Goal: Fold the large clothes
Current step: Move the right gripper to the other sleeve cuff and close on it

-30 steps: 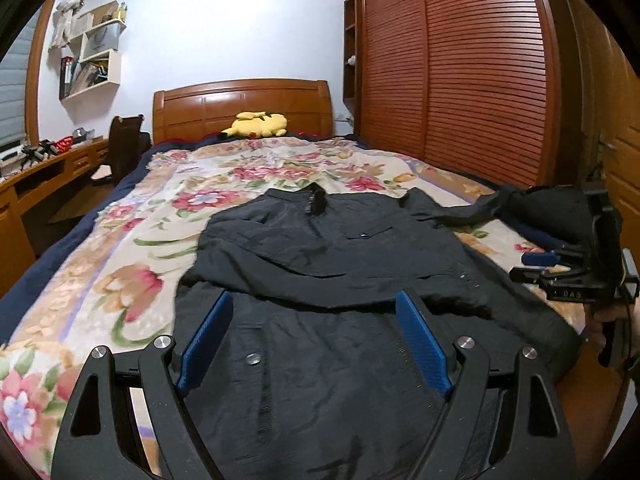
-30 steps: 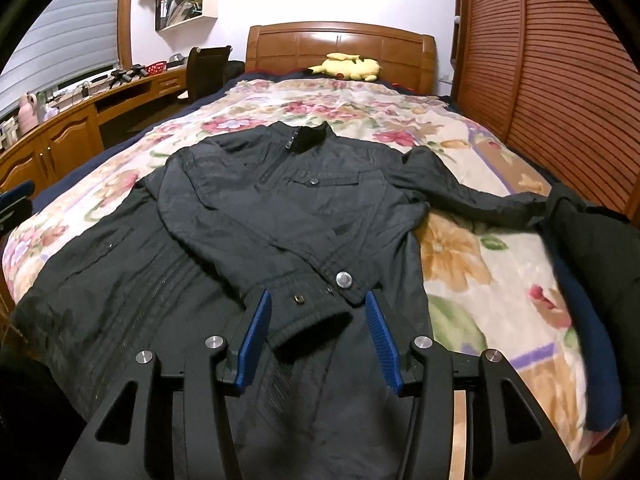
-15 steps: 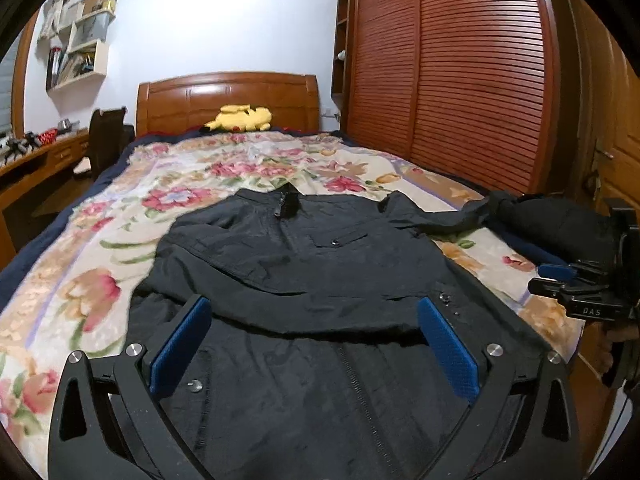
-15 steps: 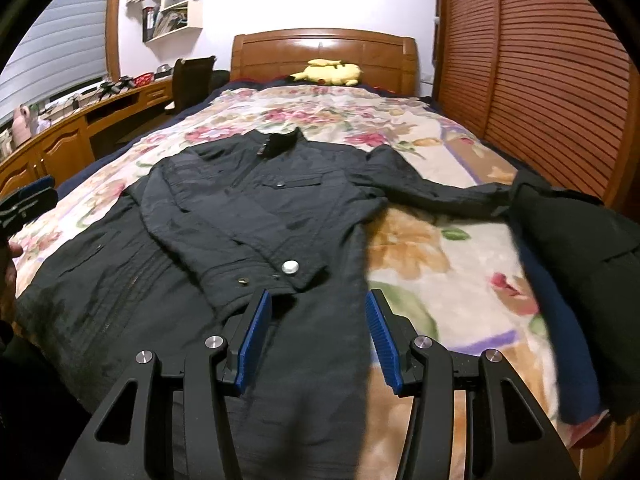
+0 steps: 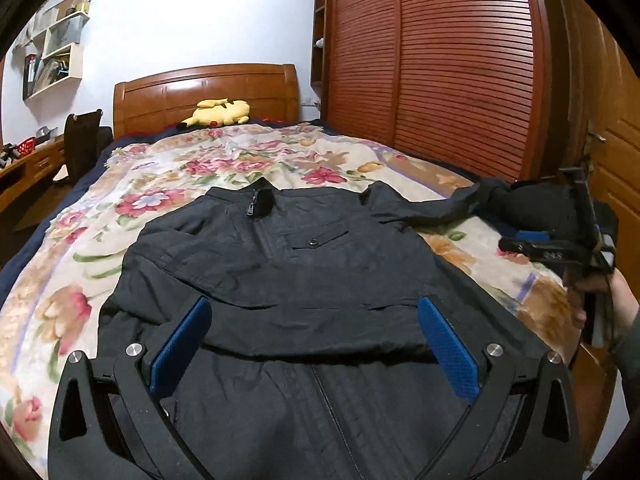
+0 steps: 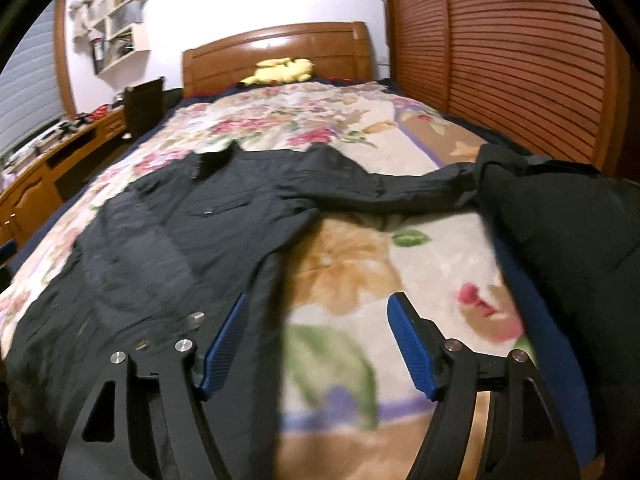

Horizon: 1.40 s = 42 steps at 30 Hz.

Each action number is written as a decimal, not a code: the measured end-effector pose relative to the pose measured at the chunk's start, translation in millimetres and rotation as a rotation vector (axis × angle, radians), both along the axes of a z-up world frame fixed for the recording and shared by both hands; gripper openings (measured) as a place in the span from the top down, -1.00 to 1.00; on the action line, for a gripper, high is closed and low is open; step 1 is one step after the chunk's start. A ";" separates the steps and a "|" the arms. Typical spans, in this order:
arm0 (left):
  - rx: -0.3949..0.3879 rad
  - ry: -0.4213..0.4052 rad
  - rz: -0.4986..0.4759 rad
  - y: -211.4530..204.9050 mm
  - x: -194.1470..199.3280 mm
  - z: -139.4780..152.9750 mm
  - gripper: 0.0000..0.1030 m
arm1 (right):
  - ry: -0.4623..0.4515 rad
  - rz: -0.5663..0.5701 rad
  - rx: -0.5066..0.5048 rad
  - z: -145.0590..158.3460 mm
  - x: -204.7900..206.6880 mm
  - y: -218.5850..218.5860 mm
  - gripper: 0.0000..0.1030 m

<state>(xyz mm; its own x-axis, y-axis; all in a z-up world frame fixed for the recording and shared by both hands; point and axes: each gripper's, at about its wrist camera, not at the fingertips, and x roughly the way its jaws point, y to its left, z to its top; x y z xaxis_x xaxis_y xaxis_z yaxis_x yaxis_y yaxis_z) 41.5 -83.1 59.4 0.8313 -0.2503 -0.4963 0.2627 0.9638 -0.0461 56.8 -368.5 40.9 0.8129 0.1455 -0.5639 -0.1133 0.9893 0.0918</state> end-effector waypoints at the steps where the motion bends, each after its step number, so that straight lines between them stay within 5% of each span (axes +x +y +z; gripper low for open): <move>1: 0.003 -0.003 -0.004 -0.4 1.2 -0.6 -1.00 | 0.006 -0.007 -0.003 -0.5 8.3 -1.4 -0.42; 30: 0.031 0.034 -0.104 -13.7 38.5 -42.6 -1.00 | 0.107 -0.151 0.126 -40.8 189.5 -0.4 -0.42; 38: -0.013 0.077 -0.099 -1.4 46.4 -52.3 -1.00 | 0.146 -0.234 0.163 -53.0 222.9 -9.4 -0.42; 40: -0.024 0.078 -0.098 0.1 46.4 -52.2 -1.00 | 0.152 -0.227 0.139 -55.3 229.1 -4.5 -0.30; 42: -0.025 0.079 -0.097 0.2 46.5 -52.6 -1.00 | 0.157 -0.206 0.097 -56.1 231.6 3.4 0.25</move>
